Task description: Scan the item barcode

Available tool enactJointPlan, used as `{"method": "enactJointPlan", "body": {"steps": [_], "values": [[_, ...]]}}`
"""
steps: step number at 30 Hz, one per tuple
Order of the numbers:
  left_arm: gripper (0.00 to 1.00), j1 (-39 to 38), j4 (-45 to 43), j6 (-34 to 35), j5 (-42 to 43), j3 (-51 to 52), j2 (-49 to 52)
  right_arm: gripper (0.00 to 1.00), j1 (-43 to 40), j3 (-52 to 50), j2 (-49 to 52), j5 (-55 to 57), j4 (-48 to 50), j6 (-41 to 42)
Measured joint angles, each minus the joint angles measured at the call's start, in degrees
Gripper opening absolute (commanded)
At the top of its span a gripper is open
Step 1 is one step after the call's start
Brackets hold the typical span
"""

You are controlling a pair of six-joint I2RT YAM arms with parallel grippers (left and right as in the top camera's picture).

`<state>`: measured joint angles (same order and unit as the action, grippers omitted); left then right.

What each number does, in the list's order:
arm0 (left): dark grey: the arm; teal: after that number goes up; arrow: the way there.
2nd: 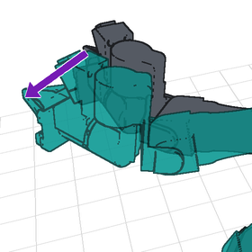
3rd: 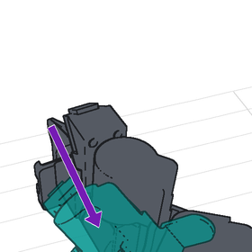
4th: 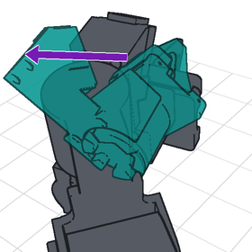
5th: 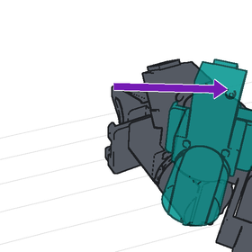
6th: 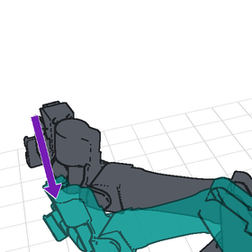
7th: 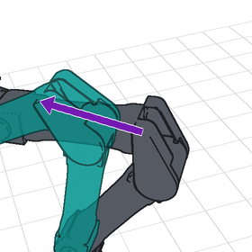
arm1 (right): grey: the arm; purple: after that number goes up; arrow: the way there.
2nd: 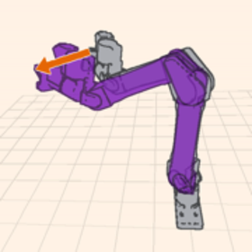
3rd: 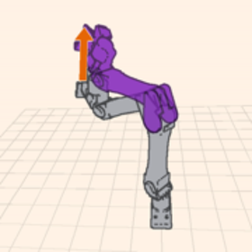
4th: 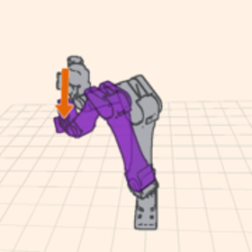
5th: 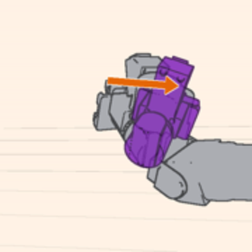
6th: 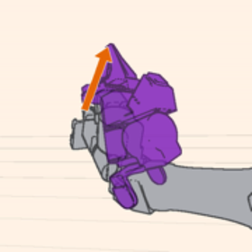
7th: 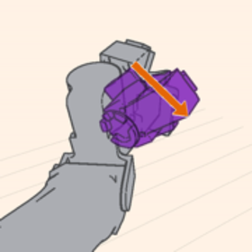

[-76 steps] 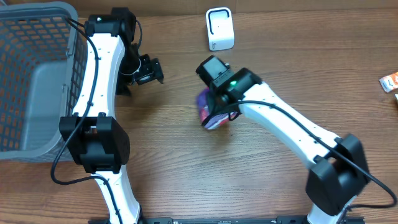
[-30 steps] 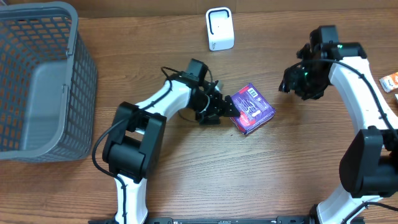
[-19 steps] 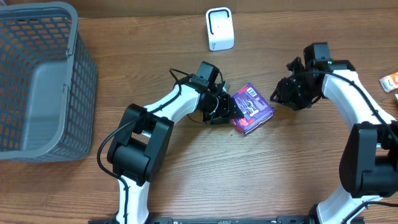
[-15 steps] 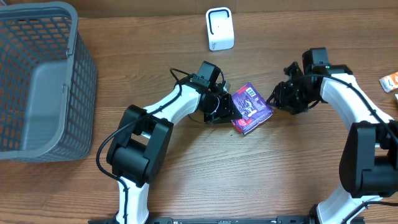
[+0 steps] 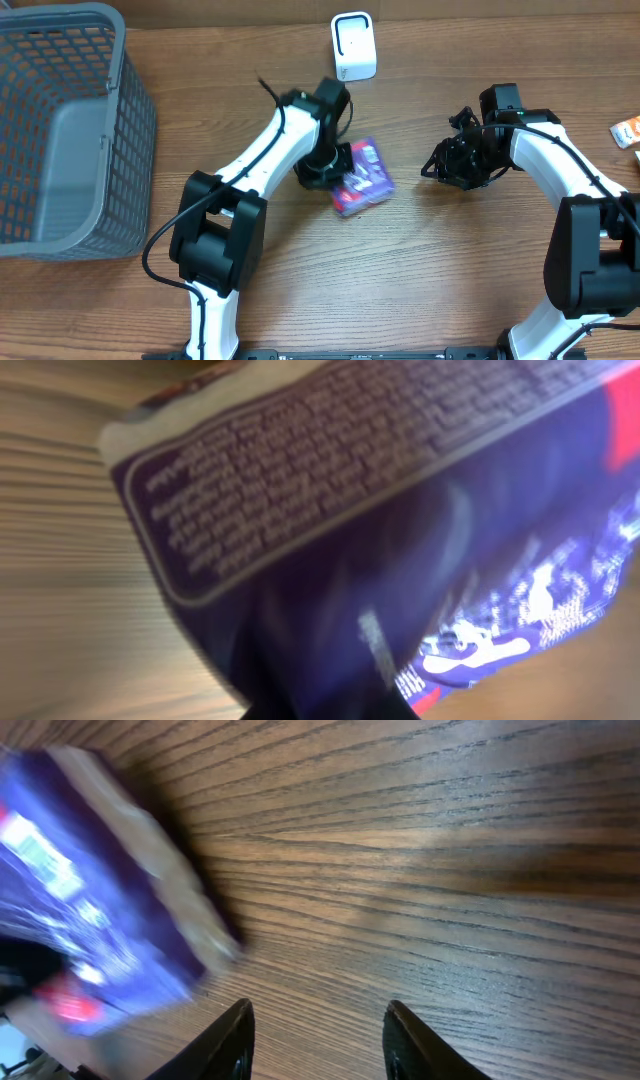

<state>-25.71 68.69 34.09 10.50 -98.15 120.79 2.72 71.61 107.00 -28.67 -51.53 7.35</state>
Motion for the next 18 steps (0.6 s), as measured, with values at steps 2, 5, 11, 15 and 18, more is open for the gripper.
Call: {"method": "enactJointPlan", "body": {"steps": [2,5,11,15,18], "values": [[0.04,0.2,5.7,0.0,-9.4,-5.9,0.3,0.45,0.0,0.0,0.0,0.2,-0.2,0.0],[0.04,0.3,12.1,0.1,-23.9,-14.2,0.3,0.45,0.0,0.0,0.0,0.8,-0.2,0.0],[0.04,0.4,15.8,0.3,-46.4,-20.5,0.3,0.45,0.0,0.0,0.0,1.7,-0.3,0.1],[0.05,0.4,16.2,0.7,-53.0,-20.2,0.3,0.46,0.0,0.0,0.0,1.9,-0.4,0.1],[0.32,0.4,16.7,2.0,-54.0,-19.3,0.3,0.5,0.0,0.0,0.0,1.9,-0.3,0.1]]}}
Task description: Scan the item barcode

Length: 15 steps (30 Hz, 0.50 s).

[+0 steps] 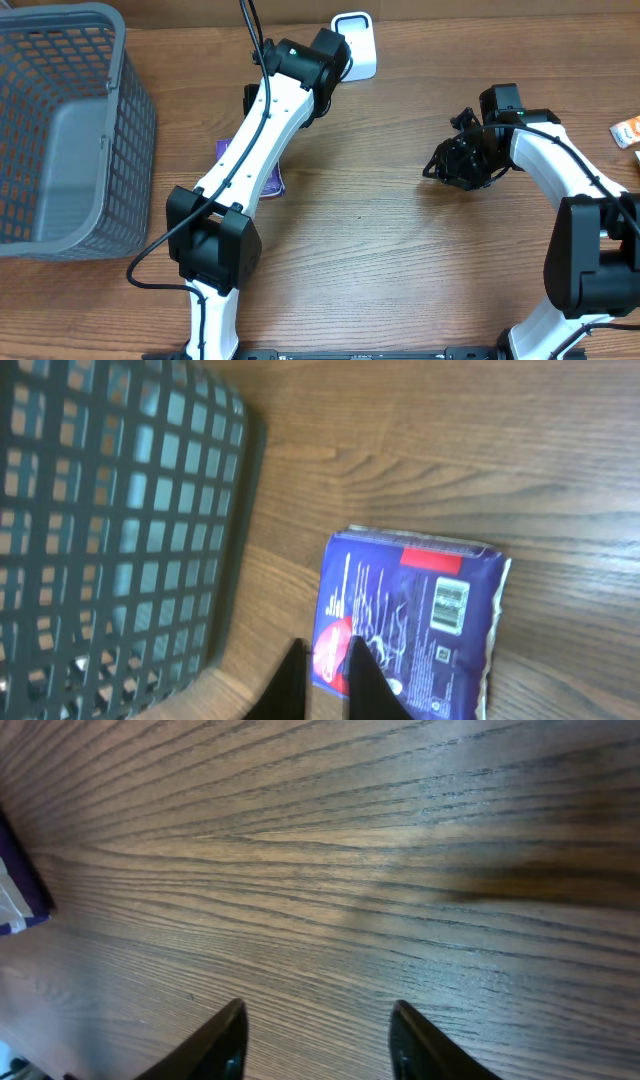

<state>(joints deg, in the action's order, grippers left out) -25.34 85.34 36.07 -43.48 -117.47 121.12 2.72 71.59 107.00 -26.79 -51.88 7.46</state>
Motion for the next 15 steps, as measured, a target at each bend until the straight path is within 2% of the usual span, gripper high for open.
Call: {"method": "enactJointPlan", "body": {"steps": [2,9,11,15], "values": [[0.49,0.3,0.0,1.4,1.2,0.6,0.0,0.5,0.1,0.0,0.0,-0.5,0.2,0.0],[0.8,5.7,-1.4,3.9,10.2,0.4,0.0,0.51,4.1,0.0,0.0,-6.6,5.8,0.4],[0.85,8.5,-1.5,4.3,13.0,0.3,0.0,0.52,6.2,0.0,0.0,-7.6,8.0,1.4],[0.92,14.2,-1.3,4.5,18.0,0.3,0.0,0.57,13.6,-0.2,0.0,-9.0,19.7,8.2]]}}
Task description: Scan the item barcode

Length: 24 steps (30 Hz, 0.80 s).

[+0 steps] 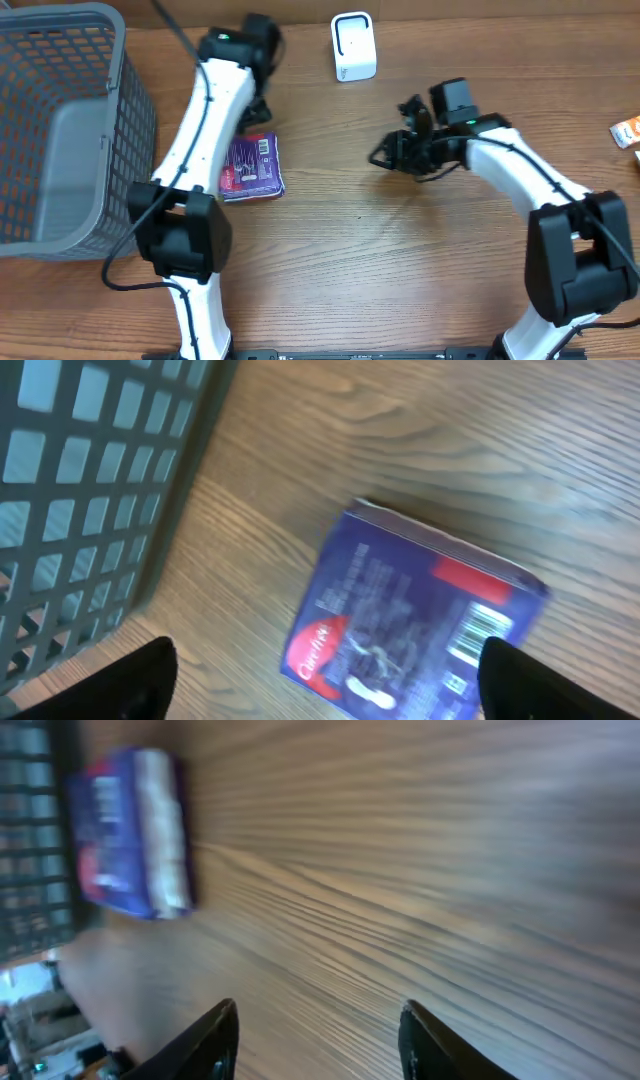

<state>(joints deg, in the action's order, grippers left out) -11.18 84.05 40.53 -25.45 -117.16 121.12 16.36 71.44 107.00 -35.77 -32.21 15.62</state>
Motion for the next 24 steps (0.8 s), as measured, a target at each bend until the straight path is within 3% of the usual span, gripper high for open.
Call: {"method": "enactJointPlan", "body": {"steps": [6,13,24], "values": [[0.99,4.6,0.2,0.0,3.7,-0.1,0.0,0.61,10.7,0.0,0.4,2.3,13.1,11.4],[1.0,5.7,0.4,0.0,5.4,-0.2,0.0,0.62,20.5,0.0,6.1,4.6,25.5,20.1],[1.0,7.5,1.1,0.0,5.8,0.7,0.0,0.63,24.1,0.0,13.9,7.6,32.4,24.7]]}}
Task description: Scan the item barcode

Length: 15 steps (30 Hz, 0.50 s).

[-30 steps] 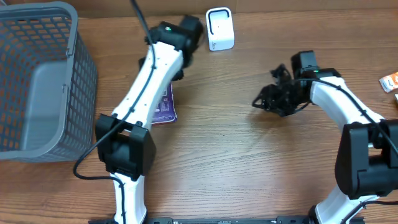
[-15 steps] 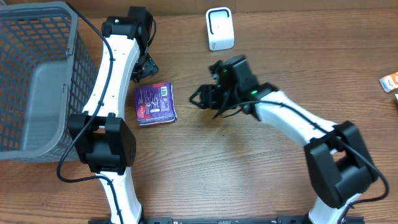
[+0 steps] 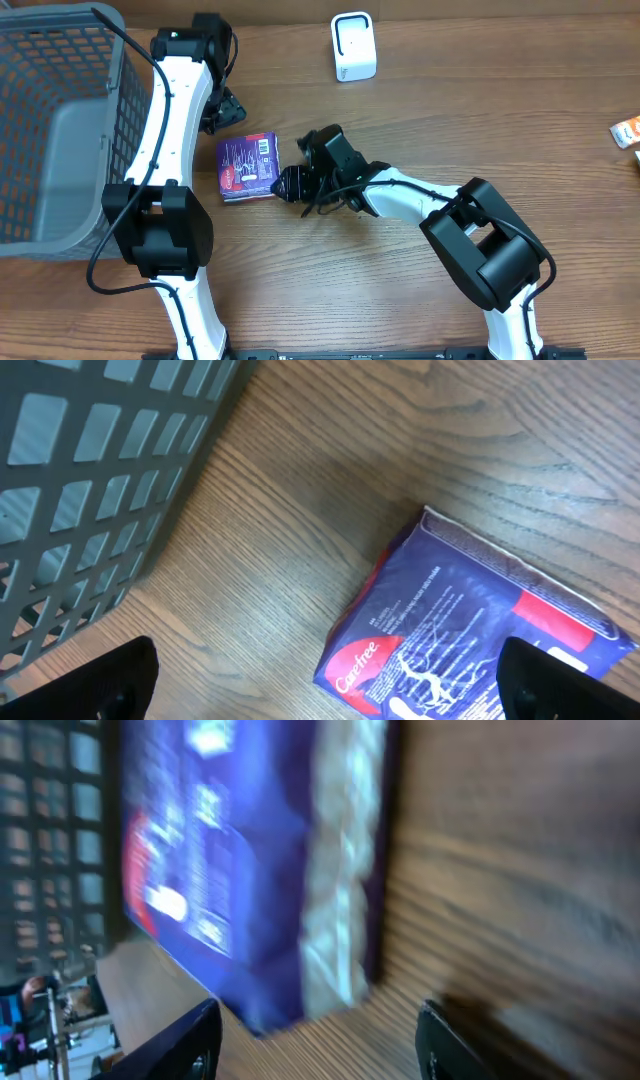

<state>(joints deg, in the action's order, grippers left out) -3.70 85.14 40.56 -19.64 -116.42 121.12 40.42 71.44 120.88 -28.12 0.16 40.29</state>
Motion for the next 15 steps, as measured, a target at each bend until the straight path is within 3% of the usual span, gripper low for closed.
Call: {"method": "enactJointPlan", "body": {"steps": [4,15], "values": [[0.94,0.0,-0.3,0.0,0.0,1.0,0.0,0.67,0.0,0.0,0.0,0.7,3.1,0.7],[0.9,0.0,-6.4,0.0,0.2,8.6,0.0,0.67,0.1,0.0,1.3,2.1,7.4,1.5]]}}
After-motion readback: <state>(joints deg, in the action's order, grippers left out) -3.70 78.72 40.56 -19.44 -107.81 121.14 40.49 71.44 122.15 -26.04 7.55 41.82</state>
